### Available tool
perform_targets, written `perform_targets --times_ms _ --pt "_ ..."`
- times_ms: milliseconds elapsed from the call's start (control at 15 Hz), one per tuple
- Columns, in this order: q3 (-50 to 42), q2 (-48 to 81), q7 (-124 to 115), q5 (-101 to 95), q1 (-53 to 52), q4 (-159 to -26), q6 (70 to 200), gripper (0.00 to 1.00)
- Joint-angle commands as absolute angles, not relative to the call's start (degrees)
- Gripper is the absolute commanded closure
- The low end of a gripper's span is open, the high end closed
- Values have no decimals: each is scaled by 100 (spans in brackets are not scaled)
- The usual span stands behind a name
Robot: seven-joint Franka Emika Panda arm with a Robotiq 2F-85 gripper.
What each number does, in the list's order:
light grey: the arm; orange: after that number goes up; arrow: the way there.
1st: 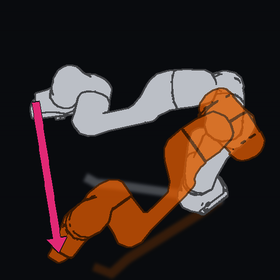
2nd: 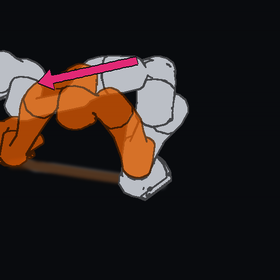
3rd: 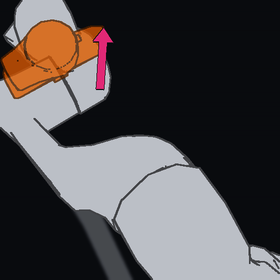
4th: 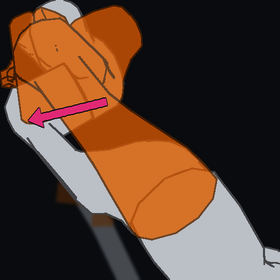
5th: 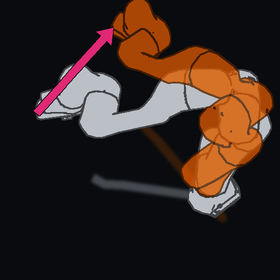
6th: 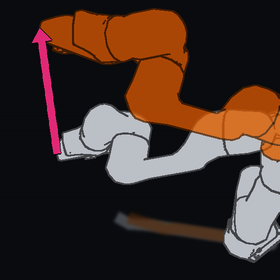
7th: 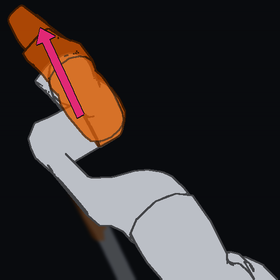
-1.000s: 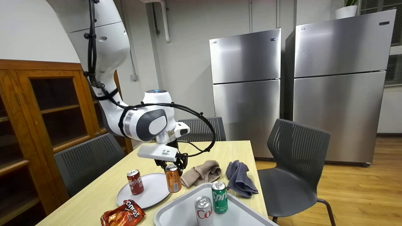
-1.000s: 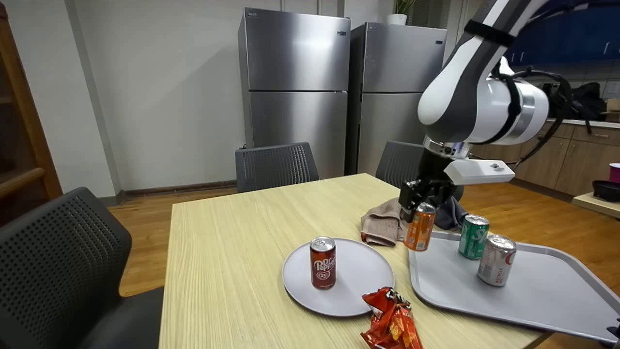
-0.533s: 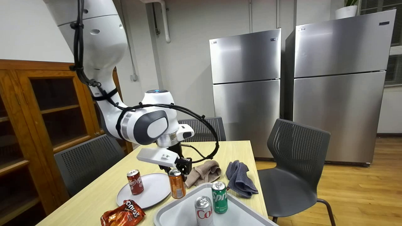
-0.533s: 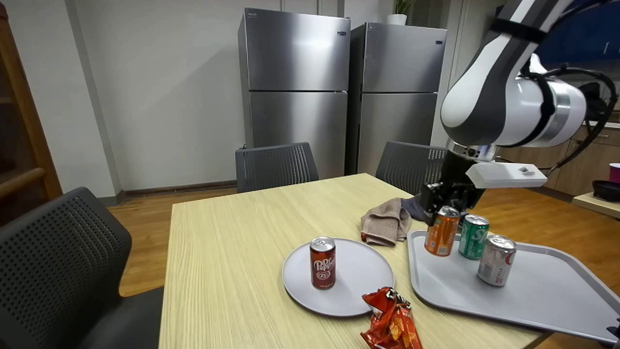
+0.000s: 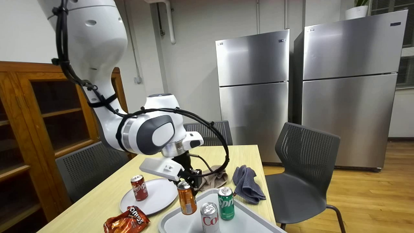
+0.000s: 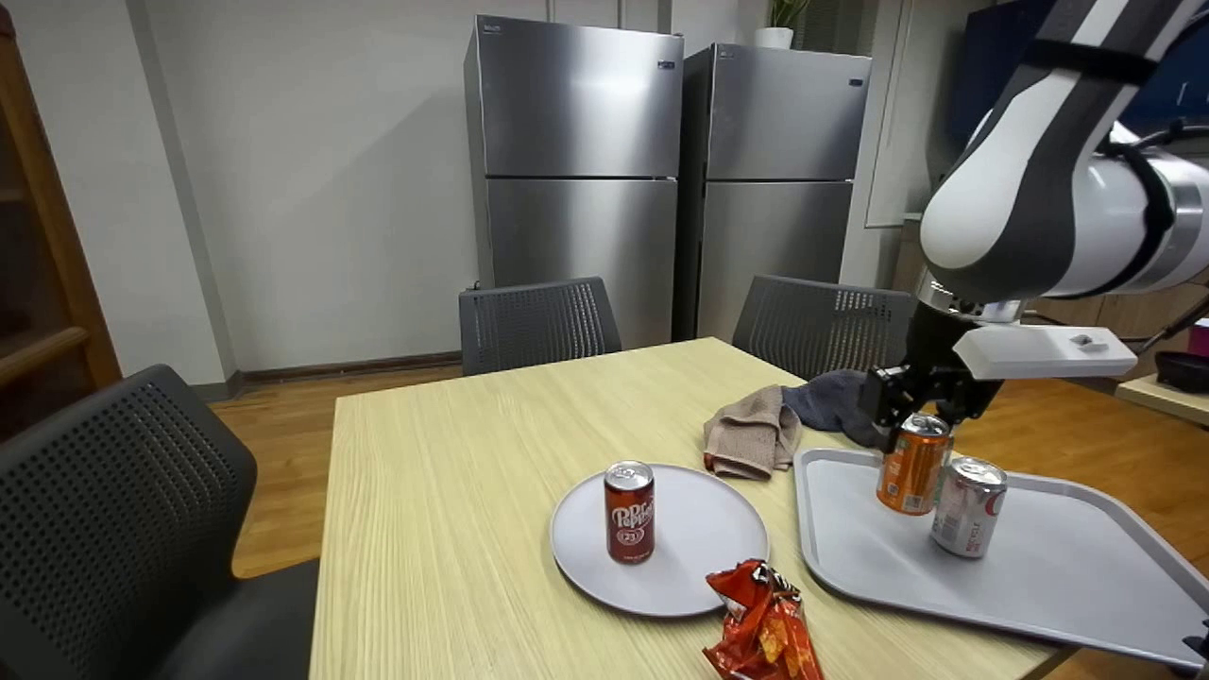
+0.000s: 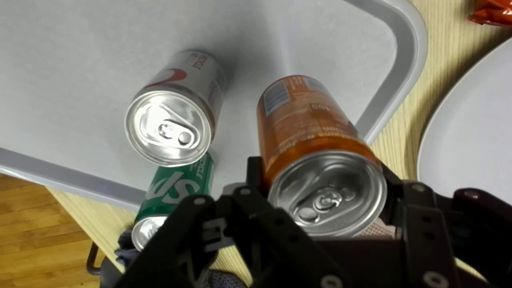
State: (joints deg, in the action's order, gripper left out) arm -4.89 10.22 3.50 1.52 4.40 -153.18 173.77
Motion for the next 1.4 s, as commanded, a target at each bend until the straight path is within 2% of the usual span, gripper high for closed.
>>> perform_targets --times_ms 0,800,1333 --pt "-877 812 -236 -240 64 -15660 17688 62" --pt "-1967 1340 -1161 -283 -1135 -15839 18096 62" --pt "-1932 1681 -1094 199 -1176 -15786 18249 62"
